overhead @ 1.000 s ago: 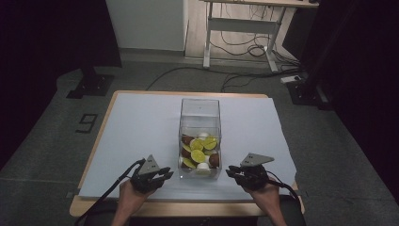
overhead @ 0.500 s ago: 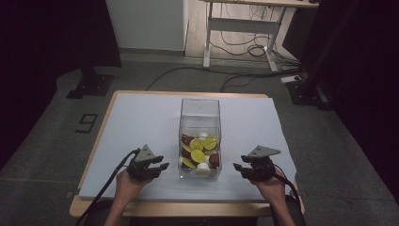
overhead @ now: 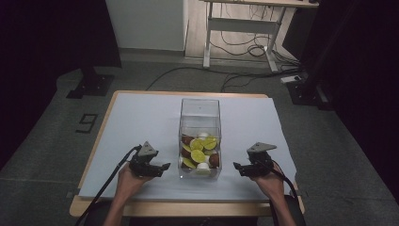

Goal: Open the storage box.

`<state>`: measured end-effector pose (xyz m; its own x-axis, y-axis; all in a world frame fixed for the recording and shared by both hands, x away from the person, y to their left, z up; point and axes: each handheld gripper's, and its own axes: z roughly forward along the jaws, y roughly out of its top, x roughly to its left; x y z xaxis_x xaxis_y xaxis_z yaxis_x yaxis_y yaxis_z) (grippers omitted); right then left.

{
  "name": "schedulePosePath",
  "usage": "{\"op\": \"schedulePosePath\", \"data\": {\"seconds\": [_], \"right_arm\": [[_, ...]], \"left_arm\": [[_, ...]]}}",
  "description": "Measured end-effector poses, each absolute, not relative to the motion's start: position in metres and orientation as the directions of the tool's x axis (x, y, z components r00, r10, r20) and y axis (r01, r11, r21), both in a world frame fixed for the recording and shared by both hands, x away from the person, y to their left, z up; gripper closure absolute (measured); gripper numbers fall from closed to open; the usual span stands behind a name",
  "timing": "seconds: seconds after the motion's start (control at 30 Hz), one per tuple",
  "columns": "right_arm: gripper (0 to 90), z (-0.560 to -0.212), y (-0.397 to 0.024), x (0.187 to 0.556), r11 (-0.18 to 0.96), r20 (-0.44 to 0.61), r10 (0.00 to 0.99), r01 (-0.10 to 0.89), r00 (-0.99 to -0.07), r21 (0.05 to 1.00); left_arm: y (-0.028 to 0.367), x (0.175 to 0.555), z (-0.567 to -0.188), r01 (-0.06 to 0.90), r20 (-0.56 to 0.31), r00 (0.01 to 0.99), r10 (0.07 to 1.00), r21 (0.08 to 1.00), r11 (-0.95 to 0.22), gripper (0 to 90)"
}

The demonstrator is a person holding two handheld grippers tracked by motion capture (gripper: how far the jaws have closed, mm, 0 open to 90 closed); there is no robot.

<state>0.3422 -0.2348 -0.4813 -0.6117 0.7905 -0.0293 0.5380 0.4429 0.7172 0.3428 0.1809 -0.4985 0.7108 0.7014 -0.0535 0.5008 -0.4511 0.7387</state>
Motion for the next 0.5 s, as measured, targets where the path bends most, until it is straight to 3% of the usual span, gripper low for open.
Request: {"op": "schedulePosePath", "data": {"seconds": [0.33,0.5], "right_arm": [[12.6,-0.502,-0.240,0.353,0.426,0.017,0.813,0.615,-0.582,0.663],[1.1,-0.510,-0.237,0.354,0.432,0.019,0.816,0.631,-0.578,0.644]], "left_arm": [[0.183,0.348,-0.515,0.560,-0.059,0.679,0.731,0.686,-0.465,7.5],[0.183,0.351,-0.521,0.582,-0.063,0.661,0.747,0.671,-0.459,1.6]]}}
